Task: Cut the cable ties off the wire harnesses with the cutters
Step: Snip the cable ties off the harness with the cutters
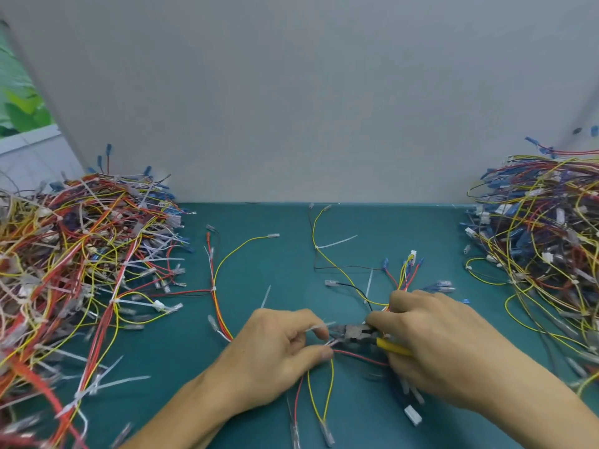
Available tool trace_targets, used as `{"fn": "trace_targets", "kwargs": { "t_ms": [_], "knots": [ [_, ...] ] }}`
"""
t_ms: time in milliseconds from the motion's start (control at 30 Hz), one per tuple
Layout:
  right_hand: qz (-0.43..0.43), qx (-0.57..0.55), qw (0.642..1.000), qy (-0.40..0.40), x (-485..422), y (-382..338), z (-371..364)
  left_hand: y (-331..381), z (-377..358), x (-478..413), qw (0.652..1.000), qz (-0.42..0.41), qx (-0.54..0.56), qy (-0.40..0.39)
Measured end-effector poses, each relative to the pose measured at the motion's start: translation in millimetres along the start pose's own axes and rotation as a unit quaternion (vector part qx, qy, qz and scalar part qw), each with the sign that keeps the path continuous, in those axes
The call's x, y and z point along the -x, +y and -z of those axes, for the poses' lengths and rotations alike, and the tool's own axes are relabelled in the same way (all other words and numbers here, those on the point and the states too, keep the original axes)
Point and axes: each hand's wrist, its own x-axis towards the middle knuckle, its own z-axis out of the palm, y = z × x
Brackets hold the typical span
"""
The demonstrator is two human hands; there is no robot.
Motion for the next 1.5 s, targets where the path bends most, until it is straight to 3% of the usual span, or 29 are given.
{"fn": "trace_targets", "kwargs": {
  "t_ms": [300, 733, 1500],
  "knots": [
    [0.022, -0.044, 0.999, -0.019, -0.2, -4.7, -4.3, -3.4, -6.0, -6.3, 0.993, 0.086, 0.079, 0.019],
    [0.020, -0.082, 0.996, -0.001, -1.6, -0.5, -8.5, -9.0, -6.5, -9.7, 0.989, 0.107, 0.102, 0.018],
    [0.018, -0.014, 1.000, 0.015, -4.9, -6.9, -19.8, -5.1, -7.3, -10.6, 0.982, 0.144, 0.114, 0.035]
  ]
}}
